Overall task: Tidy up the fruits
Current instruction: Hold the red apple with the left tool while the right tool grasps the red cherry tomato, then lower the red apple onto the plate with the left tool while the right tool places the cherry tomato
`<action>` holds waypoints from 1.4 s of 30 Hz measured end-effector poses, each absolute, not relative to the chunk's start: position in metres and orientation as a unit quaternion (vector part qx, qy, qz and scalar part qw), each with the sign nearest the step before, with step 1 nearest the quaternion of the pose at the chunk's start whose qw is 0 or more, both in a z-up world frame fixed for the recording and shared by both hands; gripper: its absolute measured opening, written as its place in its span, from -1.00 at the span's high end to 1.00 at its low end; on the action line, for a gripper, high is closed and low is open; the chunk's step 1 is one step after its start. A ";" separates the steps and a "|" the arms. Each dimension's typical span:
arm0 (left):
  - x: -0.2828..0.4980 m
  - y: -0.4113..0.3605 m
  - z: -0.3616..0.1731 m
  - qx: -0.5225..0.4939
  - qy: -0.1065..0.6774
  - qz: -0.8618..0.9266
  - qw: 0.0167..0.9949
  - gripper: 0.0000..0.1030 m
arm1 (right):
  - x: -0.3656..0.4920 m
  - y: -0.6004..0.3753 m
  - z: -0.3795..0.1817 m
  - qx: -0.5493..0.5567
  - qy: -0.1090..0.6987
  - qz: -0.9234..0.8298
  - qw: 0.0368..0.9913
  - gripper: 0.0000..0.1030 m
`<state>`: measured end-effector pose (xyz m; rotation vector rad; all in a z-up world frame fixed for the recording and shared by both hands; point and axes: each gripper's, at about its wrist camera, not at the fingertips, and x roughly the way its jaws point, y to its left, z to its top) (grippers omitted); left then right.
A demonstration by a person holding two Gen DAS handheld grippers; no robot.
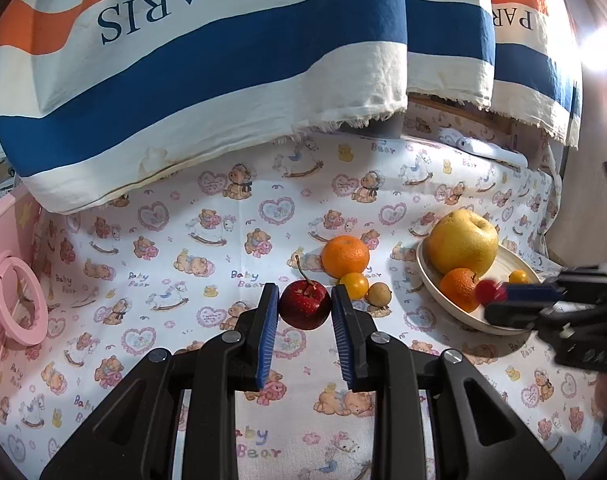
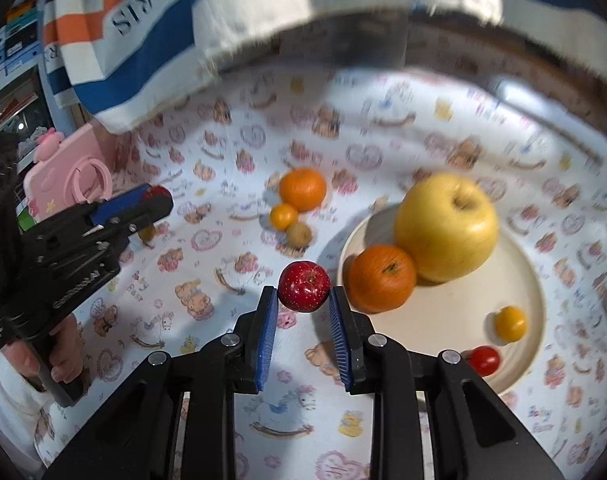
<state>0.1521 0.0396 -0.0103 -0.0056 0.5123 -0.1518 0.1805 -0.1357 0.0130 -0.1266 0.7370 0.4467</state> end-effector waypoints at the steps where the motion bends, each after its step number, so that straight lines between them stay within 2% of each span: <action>1: 0.151 0.039 -0.010 0.000 0.252 -0.075 0.965 0.50 | 0.178 -0.140 0.017 -0.059 0.347 0.217 0.910 0.47; 8: 0.147 0.032 -0.008 0.019 0.239 -0.074 0.968 0.50 | 0.158 -0.179 0.037 -0.050 0.286 0.192 0.938 0.47; 16: 0.148 0.031 -0.011 0.015 0.258 -0.086 0.962 0.50 | 0.155 -0.222 0.039 -0.020 0.265 0.160 0.951 0.47; 20: 0.144 0.020 -0.006 0.042 0.256 -0.092 0.961 0.50 | 0.157 -0.230 0.041 -0.022 0.279 0.143 0.949 0.47; 25: 0.143 0.005 0.003 0.017 0.268 -0.131 0.954 0.50 | 0.164 -0.239 0.037 -0.013 0.317 0.130 0.939 0.47; 32: 0.147 -0.041 0.003 0.065 0.282 -0.147 0.946 0.50 | 0.178 -0.256 0.026 0.016 0.366 0.126 0.922 0.47; 38: 0.152 -0.077 0.005 0.095 0.284 -0.171 0.939 0.50 | 0.182 -0.268 0.026 0.037 0.377 0.119 0.918 0.47; 42: 0.165 -0.102 -0.005 0.096 0.325 -0.206 0.918 0.50 | 0.189 -0.275 0.021 0.048 0.392 0.110 0.912 0.47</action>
